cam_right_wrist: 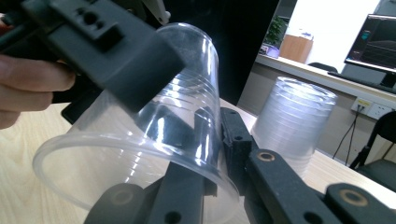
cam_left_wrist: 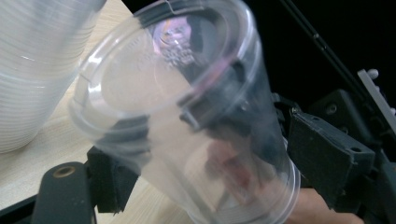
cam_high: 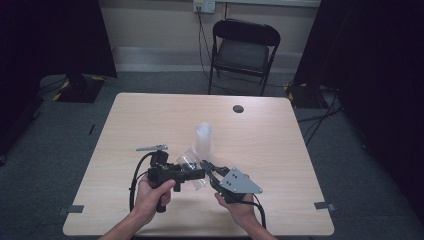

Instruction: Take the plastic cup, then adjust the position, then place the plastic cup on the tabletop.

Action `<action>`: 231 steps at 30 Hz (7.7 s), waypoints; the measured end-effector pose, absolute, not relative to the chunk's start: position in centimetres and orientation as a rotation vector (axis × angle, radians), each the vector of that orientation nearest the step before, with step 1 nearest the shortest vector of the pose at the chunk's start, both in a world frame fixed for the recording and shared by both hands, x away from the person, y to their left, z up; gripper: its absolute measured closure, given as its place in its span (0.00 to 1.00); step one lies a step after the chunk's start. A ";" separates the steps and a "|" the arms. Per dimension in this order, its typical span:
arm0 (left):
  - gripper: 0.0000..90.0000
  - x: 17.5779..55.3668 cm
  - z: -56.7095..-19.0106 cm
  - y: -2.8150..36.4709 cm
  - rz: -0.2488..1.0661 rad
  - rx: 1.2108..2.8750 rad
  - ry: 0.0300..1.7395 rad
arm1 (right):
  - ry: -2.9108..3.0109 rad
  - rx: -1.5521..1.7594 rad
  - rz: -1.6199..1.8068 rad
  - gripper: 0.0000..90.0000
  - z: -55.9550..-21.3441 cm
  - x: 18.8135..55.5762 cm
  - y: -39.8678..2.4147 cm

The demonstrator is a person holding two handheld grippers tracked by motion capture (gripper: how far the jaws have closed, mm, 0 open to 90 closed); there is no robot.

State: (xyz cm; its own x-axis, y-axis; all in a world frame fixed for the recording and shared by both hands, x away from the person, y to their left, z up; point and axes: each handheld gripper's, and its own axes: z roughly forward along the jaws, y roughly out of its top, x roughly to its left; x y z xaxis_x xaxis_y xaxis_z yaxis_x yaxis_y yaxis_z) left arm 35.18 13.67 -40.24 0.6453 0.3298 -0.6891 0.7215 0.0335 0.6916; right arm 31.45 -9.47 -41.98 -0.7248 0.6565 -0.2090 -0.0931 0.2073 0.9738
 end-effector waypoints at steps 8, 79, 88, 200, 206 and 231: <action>0.21 35.1 -40.1 13.7 -0.360 1.578 0.887 | 1.871 0.570 1.571 0.98 -41.8 31.8 -10.1; 0.27 33.1 -41.9 12.7 0.334 2.039 0.534 | 2.469 1.013 1.477 1.00 -41.2 35.5 -15.2; 0.26 32.7 -42.0 12.1 0.375 2.085 0.469 | 2.583 1.026 1.439 1.00 -41.5 36.0 -14.8; 0.32 33.5 -43.9 12.0 0.331 1.976 0.535 | 2.550 1.031 1.706 0.78 -41.5 36.6 -14.0; 0.32 34.0 -43.6 13.0 0.345 1.915 0.593 | 2.456 1.067 1.746 0.75 -41.1 36.7 -15.2; 0.33 36.2 -42.2 16.8 0.334 1.772 0.798 | 2.345 1.067 1.546 0.56 -41.7 35.6 -17.3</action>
State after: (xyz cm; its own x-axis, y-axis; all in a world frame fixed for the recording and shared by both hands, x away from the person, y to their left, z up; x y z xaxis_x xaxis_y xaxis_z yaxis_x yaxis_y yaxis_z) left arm 36.21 16.82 -42.25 0.7323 0.6616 -0.1614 0.3500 -0.1624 0.9226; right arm 35.61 -17.27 -41.74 -0.7397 0.6220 0.2569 0.4811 0.2219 0.8481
